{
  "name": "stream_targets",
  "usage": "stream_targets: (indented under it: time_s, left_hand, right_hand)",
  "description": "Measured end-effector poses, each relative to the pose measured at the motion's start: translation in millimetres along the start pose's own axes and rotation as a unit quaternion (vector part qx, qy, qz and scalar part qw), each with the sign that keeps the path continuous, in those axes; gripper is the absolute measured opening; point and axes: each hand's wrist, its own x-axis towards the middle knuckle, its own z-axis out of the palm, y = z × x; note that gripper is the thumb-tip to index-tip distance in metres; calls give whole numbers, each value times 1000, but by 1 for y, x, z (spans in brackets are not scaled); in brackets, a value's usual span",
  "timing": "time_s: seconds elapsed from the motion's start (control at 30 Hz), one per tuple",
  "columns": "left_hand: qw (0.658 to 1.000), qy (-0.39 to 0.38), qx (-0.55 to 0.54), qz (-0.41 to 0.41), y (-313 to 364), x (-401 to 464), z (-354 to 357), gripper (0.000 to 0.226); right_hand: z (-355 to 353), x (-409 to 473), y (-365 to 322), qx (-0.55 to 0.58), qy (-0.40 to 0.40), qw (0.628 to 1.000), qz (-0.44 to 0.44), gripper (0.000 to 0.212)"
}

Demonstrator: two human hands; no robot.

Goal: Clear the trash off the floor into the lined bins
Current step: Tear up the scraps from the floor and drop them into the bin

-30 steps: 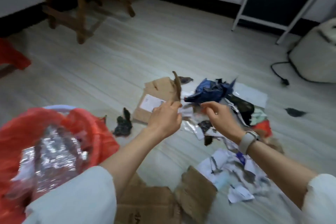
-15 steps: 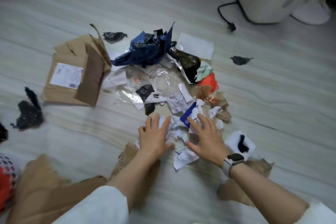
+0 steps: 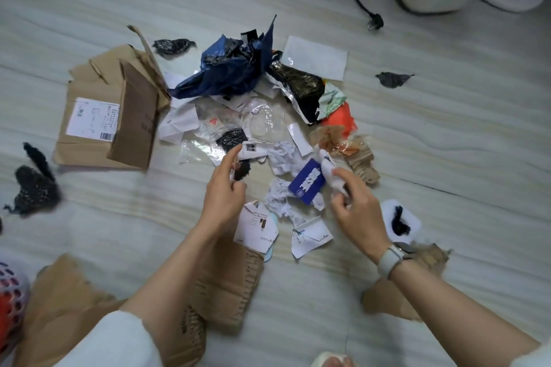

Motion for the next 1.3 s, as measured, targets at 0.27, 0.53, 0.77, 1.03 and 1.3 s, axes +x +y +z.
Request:
stream_targets:
  time_s: [0.27,0.53,0.77,1.03,1.3]
  left_hand:
    - [978,-22,207,19,1,-6,-7,31]
    - [907,-139,395,34,-15,-26,12,81]
    - [890,-108,439,62,-12,-34,25,52]
    - [890,-122,430,91,-16,-44,34,31]
    - [943,-81,319,45,-10,-49,28,20]
  right_hand:
    - [-24,28,-2,226,-10,945,234,22]
    - [7,-20,5,-130,-277,951,47,36]
    - [-1,-33,12,-223,-404,884,-66,83]
    - [0,-36,5,-266,-433,857,-86,96]
    - [3,-52,15,-211,-354,908,-73,64]
